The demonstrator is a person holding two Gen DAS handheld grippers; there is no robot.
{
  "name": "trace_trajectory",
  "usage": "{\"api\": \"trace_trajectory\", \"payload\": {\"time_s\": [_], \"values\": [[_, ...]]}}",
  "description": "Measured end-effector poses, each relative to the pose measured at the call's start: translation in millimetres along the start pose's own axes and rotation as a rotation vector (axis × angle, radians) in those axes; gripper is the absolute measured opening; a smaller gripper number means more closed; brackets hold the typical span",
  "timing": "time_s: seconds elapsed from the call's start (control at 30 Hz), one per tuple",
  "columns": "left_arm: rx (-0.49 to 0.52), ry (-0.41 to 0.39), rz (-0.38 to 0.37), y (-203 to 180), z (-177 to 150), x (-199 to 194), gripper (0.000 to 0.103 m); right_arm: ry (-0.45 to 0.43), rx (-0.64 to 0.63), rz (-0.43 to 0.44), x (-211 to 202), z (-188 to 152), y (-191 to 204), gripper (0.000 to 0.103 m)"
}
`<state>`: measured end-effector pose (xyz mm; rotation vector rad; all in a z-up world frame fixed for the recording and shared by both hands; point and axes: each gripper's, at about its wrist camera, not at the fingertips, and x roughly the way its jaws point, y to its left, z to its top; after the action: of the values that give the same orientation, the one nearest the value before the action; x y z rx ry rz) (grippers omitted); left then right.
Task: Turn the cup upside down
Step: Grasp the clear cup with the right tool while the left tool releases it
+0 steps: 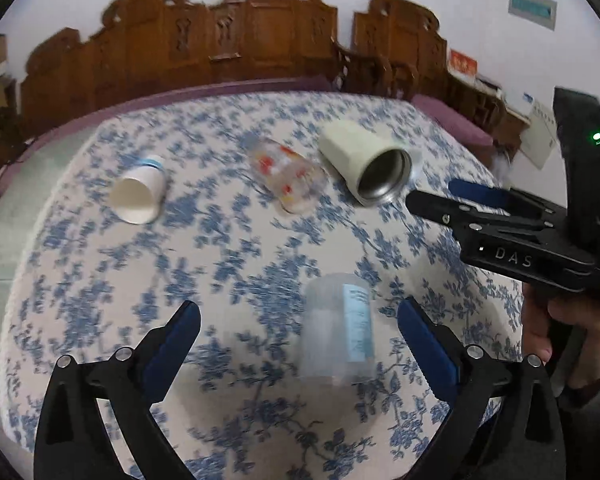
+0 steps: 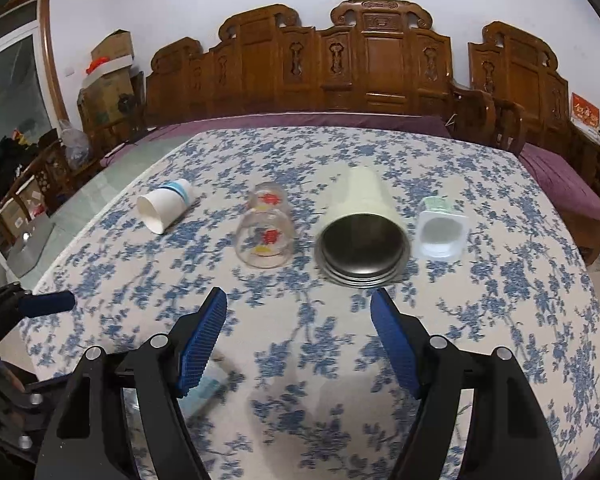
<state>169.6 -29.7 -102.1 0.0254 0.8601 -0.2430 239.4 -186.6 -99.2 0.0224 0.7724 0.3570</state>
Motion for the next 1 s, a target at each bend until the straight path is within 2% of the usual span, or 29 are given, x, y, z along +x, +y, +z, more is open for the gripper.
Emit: {"api": "trace_trajectory", "payload": {"time_s": [0.27, 0.37, 0.57, 0.9, 1.0], "values": [[-0.081, -0.075, 0.065, 42, -15, -32, 0.095, 0.08, 0.039, 0.044, -1, -1, 27, 0.077], [-0.112, -0.082, 0.082, 58, -21, -37, 0.095, 0.137, 0.062, 0.05, 10, -6, 36, 0.082], [-0.07, -0.099, 0.17, 71, -31, -45, 0.095, 0.266, 0.128, 0.073, 33, -18, 51, 0.082], [-0.088, -0.102, 0.134, 81, -35, -47, 0.095, 0.446, 0.229, 0.092, 68, -31, 61, 0.082], [-0.106, -0.098, 0.12, 84, -36, -46, 0.095, 0.473, 0.259, 0.099, 74, -30, 59, 0.082]]}}
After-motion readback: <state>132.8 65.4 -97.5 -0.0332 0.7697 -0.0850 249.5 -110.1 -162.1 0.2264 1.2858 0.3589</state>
